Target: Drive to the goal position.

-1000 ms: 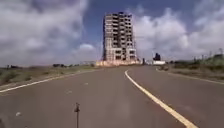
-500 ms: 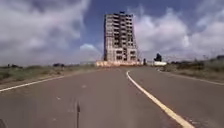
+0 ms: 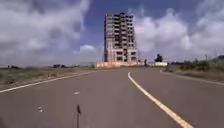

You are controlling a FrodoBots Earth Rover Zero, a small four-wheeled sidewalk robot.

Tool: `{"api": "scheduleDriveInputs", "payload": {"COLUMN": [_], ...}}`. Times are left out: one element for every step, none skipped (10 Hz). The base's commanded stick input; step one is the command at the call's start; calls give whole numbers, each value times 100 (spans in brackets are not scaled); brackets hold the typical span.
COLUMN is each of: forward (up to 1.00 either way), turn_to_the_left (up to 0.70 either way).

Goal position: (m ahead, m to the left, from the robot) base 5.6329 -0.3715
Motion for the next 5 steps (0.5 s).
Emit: {"api": "scheduleDriveInputs", "payload": {"forward": [100,100,100,100,100], "turn_to_the_left": [-28,-40,-40,-27,-8]}}
